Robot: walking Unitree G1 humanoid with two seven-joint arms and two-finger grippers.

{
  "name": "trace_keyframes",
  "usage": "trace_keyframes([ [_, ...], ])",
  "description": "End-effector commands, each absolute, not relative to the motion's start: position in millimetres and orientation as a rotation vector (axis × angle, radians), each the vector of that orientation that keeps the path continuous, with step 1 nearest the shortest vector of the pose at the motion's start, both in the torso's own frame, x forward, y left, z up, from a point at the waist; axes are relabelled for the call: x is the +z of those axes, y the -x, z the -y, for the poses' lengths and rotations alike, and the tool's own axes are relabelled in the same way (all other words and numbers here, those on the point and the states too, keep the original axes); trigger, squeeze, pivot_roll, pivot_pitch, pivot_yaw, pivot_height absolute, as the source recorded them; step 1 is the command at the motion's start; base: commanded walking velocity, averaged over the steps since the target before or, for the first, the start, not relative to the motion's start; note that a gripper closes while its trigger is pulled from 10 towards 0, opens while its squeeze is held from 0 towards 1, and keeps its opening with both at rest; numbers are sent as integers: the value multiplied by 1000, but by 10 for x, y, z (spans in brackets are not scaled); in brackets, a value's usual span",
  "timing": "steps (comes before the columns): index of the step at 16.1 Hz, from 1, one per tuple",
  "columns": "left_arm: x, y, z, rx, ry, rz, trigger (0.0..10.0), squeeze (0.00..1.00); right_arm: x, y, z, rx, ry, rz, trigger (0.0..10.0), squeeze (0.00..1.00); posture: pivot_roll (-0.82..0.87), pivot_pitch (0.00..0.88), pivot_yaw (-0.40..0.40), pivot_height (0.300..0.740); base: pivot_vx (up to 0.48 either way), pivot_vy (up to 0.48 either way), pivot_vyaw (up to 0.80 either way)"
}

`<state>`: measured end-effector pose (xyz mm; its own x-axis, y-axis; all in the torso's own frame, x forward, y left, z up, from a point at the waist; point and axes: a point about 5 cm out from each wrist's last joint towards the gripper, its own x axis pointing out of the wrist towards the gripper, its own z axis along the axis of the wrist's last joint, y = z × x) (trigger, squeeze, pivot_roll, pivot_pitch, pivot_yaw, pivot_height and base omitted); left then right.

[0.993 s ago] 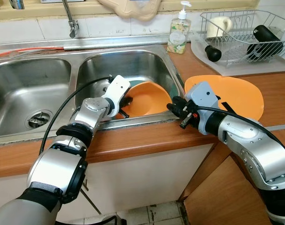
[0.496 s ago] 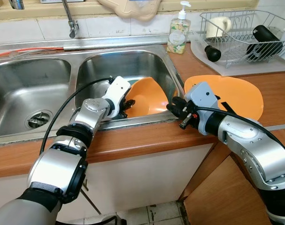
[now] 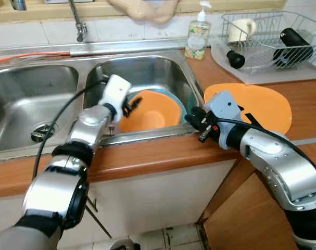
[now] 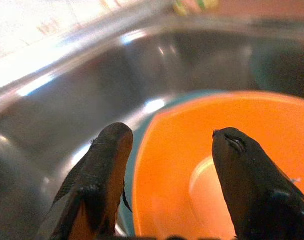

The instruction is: Kitchen organization

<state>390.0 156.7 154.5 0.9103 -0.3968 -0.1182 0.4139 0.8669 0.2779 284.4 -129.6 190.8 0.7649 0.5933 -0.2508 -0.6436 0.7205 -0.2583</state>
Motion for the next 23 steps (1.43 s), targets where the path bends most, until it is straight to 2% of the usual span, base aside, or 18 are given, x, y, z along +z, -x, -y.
trace_keyframes([
  [1, 1642, -3903, -1644, -377, -291, 15, 10000, 200, 1922, -2871, 1335, 658, 346, -143, 10000, 0, -30, 0, 42, 740, 0, 0, 0],
  [3, 1710, -3885, -1733, -280, -283, 105, 10000, 216, 1923, -2883, 1344, 639, 344, -141, 10000, 0, -27, 0, 40, 740, 0, 0, 0],
  [4, 1764, -3866, -1771, -242, -219, 166, 10000, 235, 1931, -2898, 1354, 618, 337, -135, 10000, 0, -25, 0, 41, 740, 0, 0, 0],
  [7, 1849, -3798, -1797, -231, -136, 268, 10000, 235, 1943, -2938, 1399, 549, 311, -125, 10000, 0, -24, 0, 43, 740, 0, 0, 0],
  [10, 1855, -3608, -1671, -329, -82, 338, 10000, 220, 1982, -3033, 1569, 410, 260, -128, 10000, 0, -24, 0, 48, 740, 0, 0, 0],
  [12, 1798, -3507, -1668, -347, -81, 304, 10000, 173, 2000, -3095, 1731, 302, 207, -152, 10000, 0, -23, 0, 51, 740, 0, 0, 0],
  [14, 1782, -3459, -1674, -352, -86, 297, 10000, 173, 2003, -3112, 1802, 254, 180, -167, 10000, 0, -23, 0, 51, 740, 0, 0, 0],
  [15, 1715, -3364, -1654, -392, -77, 257, 10000, 0, 2013, -3154, 1988, 150, 146, -181, 10000, 0, -25, 0, 51, 740, 0, 0, 0],
  [16, 1686, -3306, -1635, -425, -72, 235, 10000, 0, 2015, -3177, 2116, 85, 123, -191, 10000, 212, -27, 0, 50, 740, 0, 0, 0],
  [17, 1666, -3256, -1618, -454, -66, 218, 10000, 435, 2011, -3192, 2247, 22, 96, -205, 10000, 1000, -28, 0, 50, 740, 0, 0, 0],
  [18, 1663, -3221, -1608, -467, -63, 210, 10000, 992, 2003, -3198, 2342, -16, 75, -220, 10000, 1000, -28, 0, 50, 740, 0, 0, 0],
  [20, 1640, -3132, -1538, -508, -49, 172, 10000, 1000, 1961, -3193, 2715, -161, 18, -281, 10000, 1000, -35, 0, 45, 740, 0, 0, 0],
  [23, 1622, -3064, -1467, -549, -49, 149, 10000, 1000, 1896, -3183, 2973, -245, -43, -343, 10000, 1000, -31, 0, 35, 740, 0, 0, 0],
])
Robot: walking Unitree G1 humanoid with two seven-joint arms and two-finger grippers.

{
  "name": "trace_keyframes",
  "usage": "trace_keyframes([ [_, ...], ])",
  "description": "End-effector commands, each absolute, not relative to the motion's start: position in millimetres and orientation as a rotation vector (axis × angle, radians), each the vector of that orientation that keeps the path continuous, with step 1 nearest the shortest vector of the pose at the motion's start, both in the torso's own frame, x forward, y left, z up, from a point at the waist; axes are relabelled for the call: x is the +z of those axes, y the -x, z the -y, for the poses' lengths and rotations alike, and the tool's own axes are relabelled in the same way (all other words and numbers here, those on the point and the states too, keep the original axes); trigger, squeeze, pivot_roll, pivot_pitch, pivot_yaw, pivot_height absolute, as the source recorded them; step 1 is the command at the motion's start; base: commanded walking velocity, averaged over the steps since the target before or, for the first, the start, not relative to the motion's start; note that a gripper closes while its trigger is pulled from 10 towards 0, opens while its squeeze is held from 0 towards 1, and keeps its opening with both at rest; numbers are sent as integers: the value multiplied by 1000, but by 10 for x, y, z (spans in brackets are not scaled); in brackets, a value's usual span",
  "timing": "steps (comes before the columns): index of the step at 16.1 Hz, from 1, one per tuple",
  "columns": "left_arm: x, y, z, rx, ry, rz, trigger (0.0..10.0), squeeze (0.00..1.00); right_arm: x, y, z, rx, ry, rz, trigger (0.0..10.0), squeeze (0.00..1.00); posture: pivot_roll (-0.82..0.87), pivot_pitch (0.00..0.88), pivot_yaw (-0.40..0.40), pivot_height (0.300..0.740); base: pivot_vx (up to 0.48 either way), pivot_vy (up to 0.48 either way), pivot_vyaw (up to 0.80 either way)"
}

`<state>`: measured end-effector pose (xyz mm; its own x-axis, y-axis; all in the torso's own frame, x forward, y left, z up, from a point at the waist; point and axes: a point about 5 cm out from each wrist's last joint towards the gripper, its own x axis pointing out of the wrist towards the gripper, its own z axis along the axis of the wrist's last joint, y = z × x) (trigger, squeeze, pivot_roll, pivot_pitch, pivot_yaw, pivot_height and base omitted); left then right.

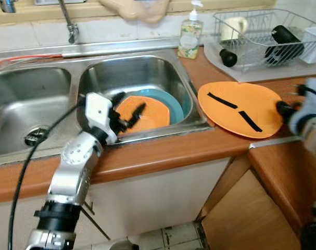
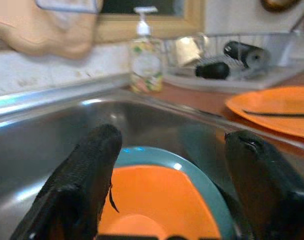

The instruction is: Kitchen organization

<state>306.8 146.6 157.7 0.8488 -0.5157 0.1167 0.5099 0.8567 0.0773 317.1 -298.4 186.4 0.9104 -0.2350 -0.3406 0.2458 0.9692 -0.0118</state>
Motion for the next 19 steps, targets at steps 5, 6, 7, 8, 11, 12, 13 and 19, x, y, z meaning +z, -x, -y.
trace_keyframes([
  [5, 1589, -2959, -1417, -594, -45, 100, 10000, 90, 1814, -3201, 3146, -212, -217, -395, 10000, 0, -32, 0, 27, 740, 0, 0, 0],
  [6, 1594, -2942, -1407, -600, -44, 91, 10000, 0, 1778, -3224, 3159, -191, -301, -397, 10000, 106, -31, 0, 26, 740, 0, 0, 0],
  [7, 1596, -2934, -1402, -609, -37, 86, 10000, 110, 1770, -3228, 3158, -177, -340, -384, 10000, 1000, -31, 0, 26, 740, 0, 0, 0],
  [8, 1597, -2923, -1396, -620, -27, 81, 10000, 784, 1779, -3232, 3156, -162, -355, -365, 10000, 1000, -31, 0, 26, 740, 0, 0, 0],
  [11, 1608, -2890, -1366, -651, -23, 68, 10000, 1000, 1829, -3262, 3124, -113, -365, -331, 10000, 1000, -28, 0, 25, 740, 0, 0, 0],
  [12, 1604, -2883, -1353, -661, -28, 64, 10000, 1000, 1813, -3266, 3115, -115, -364, -341, 10000, 1000, -29, 0, 26, 740, 0, 0, 0],
  [13, 1601, -2881, -1347, -661, -37, 61, 10000, 1000, 1787, -3266, 3112, -118, -374, -358, 10000, 702, -29, 0, 26, 740, 0, 0, 0],
  [19, 1567, -2880, -1307, -701, -17, 9, 10000, 0, 1703, -3259, 2921, 11, -435, -432, 10000, 0, -26, 0, 26, 740, 0, 0, 0],
])
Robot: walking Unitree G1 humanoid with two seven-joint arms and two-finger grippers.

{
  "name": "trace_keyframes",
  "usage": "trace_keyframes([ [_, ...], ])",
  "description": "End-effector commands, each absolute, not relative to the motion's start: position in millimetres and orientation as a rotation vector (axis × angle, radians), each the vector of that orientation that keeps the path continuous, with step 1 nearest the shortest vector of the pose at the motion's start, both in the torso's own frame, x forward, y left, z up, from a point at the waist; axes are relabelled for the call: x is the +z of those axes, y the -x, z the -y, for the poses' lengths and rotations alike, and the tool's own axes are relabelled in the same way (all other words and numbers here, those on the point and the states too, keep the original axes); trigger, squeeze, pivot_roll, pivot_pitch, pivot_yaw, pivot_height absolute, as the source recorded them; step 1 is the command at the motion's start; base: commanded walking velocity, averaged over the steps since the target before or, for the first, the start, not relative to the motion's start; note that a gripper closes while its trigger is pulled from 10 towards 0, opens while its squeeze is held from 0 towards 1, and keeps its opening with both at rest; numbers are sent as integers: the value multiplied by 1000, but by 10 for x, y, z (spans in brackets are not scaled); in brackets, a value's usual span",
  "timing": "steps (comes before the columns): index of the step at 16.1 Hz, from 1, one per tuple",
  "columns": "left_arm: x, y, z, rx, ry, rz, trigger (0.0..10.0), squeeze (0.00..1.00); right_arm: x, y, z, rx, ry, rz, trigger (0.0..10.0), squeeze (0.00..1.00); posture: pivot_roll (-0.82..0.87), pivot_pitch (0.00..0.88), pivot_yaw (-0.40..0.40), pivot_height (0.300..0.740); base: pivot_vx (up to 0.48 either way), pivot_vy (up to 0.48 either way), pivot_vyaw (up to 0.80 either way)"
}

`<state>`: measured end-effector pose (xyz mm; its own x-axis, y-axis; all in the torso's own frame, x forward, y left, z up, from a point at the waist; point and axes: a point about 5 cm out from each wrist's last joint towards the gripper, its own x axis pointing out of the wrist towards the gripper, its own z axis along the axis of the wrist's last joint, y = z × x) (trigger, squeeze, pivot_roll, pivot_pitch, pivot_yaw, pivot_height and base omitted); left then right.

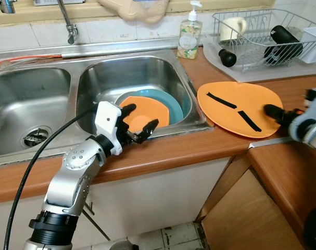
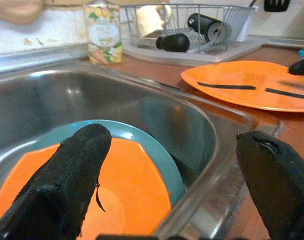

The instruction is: Kitchen organization

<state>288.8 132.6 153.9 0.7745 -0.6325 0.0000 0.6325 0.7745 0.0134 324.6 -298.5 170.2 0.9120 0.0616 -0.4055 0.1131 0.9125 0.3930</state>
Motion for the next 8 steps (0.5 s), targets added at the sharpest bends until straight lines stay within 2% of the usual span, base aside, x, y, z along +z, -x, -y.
trace_keyframes([
  [1, 1548, -2903, -1276, -714, -11, -14, 10000, 0, 1721, -3261, 2849, 62, -436, -432, 10000, 0, -26, 0, 26, 740, 0, 0, 0],
  [4, 1517, -3002, -1144, -750, 20, -56, 10000, 0, 1741, -3252, 2713, 137, -448, -432, 10000, 0, -28, 0, 27, 740, 0, 0, 0],
  [8, 1513, -3175, -954, -783, 163, -104, 10000, 0, 1729, -3207, 2623, 165, -485, -432, 10000, 0, -35, 0, 34, 740, 0, 0, 0],
])
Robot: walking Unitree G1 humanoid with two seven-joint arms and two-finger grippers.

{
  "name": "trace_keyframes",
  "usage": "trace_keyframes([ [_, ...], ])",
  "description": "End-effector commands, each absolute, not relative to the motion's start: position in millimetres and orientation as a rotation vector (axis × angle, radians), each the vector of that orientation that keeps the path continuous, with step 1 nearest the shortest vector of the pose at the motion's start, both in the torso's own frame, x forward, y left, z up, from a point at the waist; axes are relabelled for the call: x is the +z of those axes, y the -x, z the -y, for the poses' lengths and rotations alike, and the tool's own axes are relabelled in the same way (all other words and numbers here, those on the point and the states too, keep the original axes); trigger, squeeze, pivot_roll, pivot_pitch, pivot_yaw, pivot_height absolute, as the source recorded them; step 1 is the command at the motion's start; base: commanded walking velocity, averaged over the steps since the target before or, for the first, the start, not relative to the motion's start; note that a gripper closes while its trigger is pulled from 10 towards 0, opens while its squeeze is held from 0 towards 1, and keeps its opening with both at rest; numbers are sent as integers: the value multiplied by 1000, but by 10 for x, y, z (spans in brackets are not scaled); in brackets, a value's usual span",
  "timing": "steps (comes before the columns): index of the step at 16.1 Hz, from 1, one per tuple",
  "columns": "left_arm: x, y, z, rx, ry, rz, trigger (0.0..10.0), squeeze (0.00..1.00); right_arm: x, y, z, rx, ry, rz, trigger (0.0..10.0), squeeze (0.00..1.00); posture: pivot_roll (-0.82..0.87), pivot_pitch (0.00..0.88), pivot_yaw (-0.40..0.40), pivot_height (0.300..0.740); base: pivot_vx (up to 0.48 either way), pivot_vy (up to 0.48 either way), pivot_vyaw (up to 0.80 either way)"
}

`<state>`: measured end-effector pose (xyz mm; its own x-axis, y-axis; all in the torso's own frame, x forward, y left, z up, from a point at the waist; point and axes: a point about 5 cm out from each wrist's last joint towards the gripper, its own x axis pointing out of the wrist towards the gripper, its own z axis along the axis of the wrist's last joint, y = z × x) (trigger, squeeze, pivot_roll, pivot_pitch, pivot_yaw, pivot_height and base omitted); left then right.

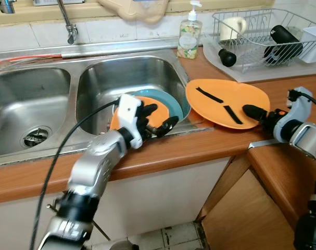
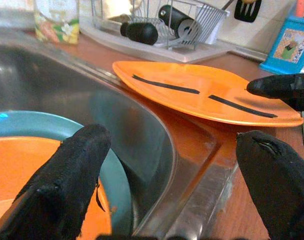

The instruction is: Kitchen organization

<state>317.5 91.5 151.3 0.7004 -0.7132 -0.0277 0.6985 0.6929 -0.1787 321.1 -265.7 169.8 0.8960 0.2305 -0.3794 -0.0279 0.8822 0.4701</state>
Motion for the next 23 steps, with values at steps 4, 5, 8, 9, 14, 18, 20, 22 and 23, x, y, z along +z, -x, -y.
trace_keyframes([
  [4, 1523, -3343, -840, -801, 256, -137, 10000, 0, 1707, -3150, 2541, 163, -533, -423, 10000, 0, -49, 0, 51, 740, 0, 0, 0],
  [5, 1506, -3379, -828, -801, 270, -156, 10000, 0, 1703, -3122, 2517, 169, -545, -423, 9882, 0, -51, 0, 52, 740, 0, 0, 0],
  [8, 1444, -3456, -834, -762, 354, -196, 10000, 0, 1687, -3068, 2477, 172, -552, -426, 9216, 0, -53, 0, 50, 740, 0, 0, 0],
  [9, 1425, -3498, -843, -739, 401, -210, 10000, 0, 1682, -3043, 2449, 172, -557, -427, 9255, 0, -54, 0, 51, 740, 0, 0, 0],
  [14, 1416, -3631, -787, -731, 608, -270, 10000, 0, 1718, -2989, 2318, 199, -555, -415, 9765, 0, -57, 0, 65, 740, 0, 0, 0],
  [18, 1397, -3658, -700, -764, 680, -312, 10000, 0, 1773, -2991, 2235, 227, -551, -397, 9843, 0, -63, 0, 74, 740, 0, 0, 0],
  [20, 1394, -3665, -650, -782, 730, -333, 10000, 0, 1809, -2992, 2182, 253, -545, -383, 10000, 0, -65, 0, 77, 740, 0, 0, 0],
  [22, 1425, -3665, -624, -823, 787, -325, 10000, 0, 1843, -2990, 2148, 274, -540, -370, 10000, 0, -67, 0, 79, 740, 0, 0, 0],
  [23, 1445, -3658, -604, -850, 829, -321, 10000, 0, 1863, -2991, 2129, 286, -542, -362, 10000, 0, -66, 0, 79, 740, 0, 0, 0],
])
